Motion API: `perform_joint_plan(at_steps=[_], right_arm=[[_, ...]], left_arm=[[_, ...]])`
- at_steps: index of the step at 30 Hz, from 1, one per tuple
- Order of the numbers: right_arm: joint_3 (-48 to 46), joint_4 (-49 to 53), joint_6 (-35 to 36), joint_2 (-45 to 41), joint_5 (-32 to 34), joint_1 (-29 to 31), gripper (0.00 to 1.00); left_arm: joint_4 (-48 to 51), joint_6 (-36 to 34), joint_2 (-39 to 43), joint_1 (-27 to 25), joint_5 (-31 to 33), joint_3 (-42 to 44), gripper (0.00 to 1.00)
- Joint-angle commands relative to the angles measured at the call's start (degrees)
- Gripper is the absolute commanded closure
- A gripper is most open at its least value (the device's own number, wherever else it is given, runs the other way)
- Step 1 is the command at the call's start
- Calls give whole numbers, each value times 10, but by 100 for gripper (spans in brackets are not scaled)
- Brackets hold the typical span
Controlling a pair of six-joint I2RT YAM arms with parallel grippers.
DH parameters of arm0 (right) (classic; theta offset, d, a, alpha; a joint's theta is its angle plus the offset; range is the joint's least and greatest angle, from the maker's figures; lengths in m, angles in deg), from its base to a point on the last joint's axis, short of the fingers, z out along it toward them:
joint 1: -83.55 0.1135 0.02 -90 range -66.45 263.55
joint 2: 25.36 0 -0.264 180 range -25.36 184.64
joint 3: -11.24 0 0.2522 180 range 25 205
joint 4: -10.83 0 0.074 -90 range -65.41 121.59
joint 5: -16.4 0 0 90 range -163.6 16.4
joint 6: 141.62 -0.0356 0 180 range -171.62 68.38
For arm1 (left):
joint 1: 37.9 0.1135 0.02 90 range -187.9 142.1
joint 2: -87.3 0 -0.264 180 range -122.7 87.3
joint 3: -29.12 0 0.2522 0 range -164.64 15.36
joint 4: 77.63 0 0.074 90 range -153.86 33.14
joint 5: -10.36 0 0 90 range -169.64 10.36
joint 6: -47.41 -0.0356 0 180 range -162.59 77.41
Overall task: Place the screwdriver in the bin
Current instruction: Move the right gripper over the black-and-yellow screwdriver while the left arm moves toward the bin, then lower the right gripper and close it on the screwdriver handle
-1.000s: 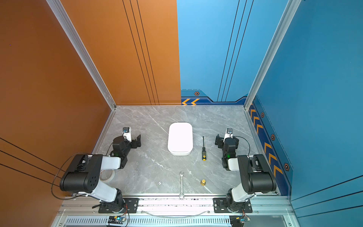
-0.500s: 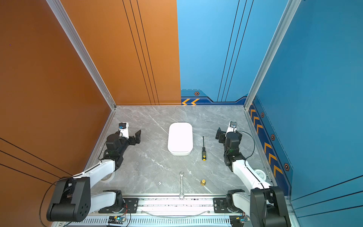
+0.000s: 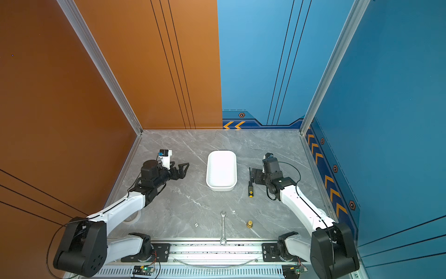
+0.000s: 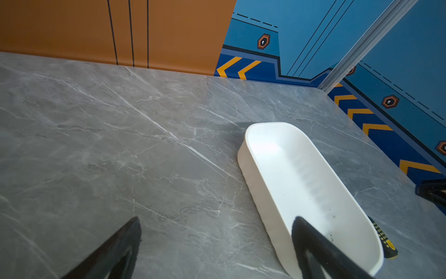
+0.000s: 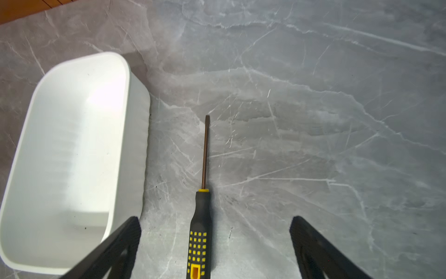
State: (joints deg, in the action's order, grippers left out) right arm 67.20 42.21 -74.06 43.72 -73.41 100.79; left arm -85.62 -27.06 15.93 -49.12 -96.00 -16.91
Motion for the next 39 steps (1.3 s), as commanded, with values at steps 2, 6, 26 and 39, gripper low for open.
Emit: perform_joint_plan(at_steps=[2, 6, 26, 39], right_arm=[[-20, 34, -44, 7, 12, 22, 6], [-26, 28, -56, 26, 19, 49, 6], [27, 9, -73, 180, 55, 102, 26], [53, 17, -73, 225, 54, 107, 49]], left_arm=[[35, 39, -32, -12, -57, -20, 2], [40, 42, -61, -19, -82, -30, 2], [101, 41, -105, -44, -95, -54, 2], [123, 34, -105, -50, -97, -62, 2]])
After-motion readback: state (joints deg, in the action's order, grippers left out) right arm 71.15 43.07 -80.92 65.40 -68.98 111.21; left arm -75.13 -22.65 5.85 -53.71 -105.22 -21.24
